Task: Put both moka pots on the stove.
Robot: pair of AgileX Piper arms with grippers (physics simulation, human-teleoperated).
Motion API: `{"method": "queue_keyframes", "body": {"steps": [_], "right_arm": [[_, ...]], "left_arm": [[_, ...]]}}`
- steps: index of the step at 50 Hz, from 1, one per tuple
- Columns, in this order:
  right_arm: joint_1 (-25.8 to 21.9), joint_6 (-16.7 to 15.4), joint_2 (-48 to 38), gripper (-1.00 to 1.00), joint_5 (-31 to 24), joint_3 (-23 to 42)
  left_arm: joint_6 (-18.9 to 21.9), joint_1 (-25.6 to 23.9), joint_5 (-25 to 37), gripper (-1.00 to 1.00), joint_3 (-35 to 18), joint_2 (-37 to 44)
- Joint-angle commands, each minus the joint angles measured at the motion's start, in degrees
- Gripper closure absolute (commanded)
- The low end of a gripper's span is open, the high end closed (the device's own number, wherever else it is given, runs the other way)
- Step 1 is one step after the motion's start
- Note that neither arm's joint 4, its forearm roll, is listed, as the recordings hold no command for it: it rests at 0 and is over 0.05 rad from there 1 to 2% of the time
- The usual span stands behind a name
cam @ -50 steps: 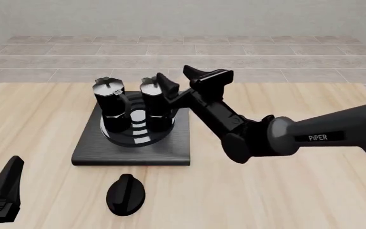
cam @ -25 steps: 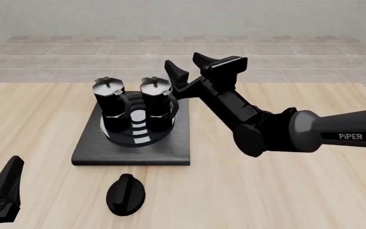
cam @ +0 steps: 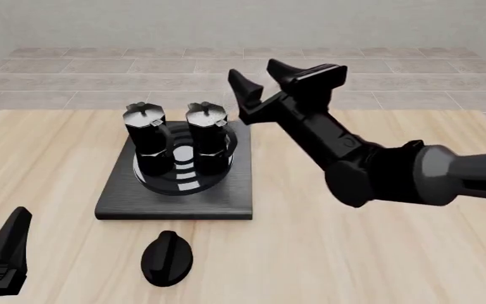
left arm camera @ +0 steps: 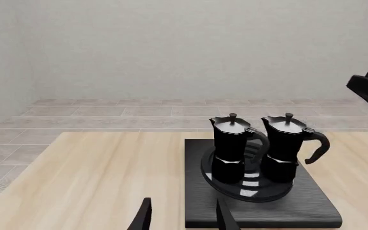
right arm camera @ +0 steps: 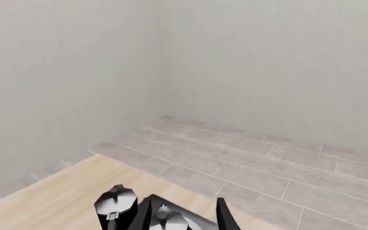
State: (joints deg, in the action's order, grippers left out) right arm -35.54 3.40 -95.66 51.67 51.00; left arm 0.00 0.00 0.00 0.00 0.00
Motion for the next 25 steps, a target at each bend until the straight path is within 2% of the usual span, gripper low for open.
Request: {"method": "queue_keyframes", "body": {"steps": [1, 25], "right_arm": [[0.18, -0.20, 2.10, -1.00, -0.81, -0.85], [1.14, -0.08, 4.67, -1.00, -2.83, -1.62]], "left_arm": [[0.00, 0.00, 0.00, -1.00, 0.00, 0.00], [0.00, 0.00, 0.00, -1.00, 0.00, 0.00]]}}
